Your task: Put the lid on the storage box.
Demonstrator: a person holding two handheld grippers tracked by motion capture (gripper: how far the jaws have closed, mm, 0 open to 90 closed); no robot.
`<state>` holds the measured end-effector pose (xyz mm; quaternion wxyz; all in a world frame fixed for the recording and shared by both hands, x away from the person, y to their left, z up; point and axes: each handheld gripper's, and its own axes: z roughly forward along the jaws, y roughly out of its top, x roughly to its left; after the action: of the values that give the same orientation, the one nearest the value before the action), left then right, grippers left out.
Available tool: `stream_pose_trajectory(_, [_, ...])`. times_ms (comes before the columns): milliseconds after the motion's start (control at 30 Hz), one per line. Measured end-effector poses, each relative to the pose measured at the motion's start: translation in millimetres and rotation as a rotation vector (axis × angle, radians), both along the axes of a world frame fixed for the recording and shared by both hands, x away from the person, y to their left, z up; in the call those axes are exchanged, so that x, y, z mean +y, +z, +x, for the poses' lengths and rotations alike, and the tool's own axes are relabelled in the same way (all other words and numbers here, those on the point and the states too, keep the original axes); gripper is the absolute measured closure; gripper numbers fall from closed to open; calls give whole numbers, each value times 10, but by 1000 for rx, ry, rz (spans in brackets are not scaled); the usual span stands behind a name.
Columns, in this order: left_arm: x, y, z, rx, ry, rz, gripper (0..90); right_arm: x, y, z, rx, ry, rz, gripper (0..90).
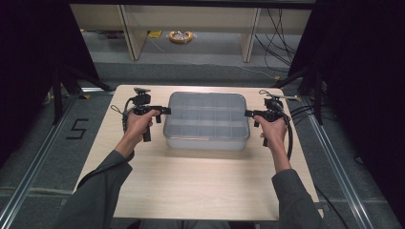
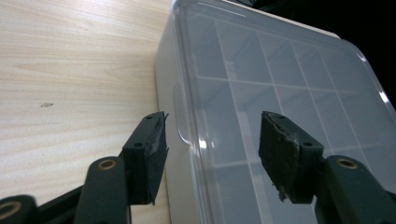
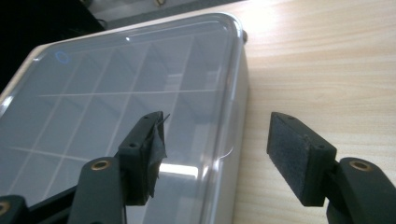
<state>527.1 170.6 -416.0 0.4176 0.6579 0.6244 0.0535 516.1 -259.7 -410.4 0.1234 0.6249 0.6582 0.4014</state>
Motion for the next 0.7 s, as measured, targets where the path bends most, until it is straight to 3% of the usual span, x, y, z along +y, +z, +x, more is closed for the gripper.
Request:
stream_pose_trajectory(33, [16,9,-41,-10,-19,20,396,-15,-5,-11,-36,24,-14,366])
stream_pose_trajectory(67, [22,14,-79,-14,-24,23,387,33,48,-84,17,0,34,362])
stream_pose_trajectory(100, [31,17,-116,-18,-30,29,381,38,57,-115,7,11,34,353])
stream_pose_trajectory(133, [34,18,-144,-17,-31,27,377,6,48,-123,-46,53,3,350])
stream_pose_trajectory(333, [83,-1,-347,-32,-74,23,339,85,103,-322,-48,93,29,329])
stream_pose_trajectory(433, [102,4,-464,-57,-89,44,322,111,104,-395,-71,120,9,319])
stream_pose_trajectory(467, [107,-1,-492,-60,-91,50,314,132,100,-430,-74,121,0,313])
stream_pose_trajectory(500, [114,-16,-538,-61,-103,55,305,173,121,-478,-39,104,30,308])
stream_pose_trajectory(533, [113,-31,-574,-61,-103,42,302,153,102,-494,-71,146,-5,306])
stream_pose_trajectory(633, [125,-79,-697,-67,-115,24,287,198,83,-595,-83,157,12,291])
stream_pose_trajectory(700, [128,-119,-796,-68,-135,17,277,217,67,-669,-93,182,-4,290])
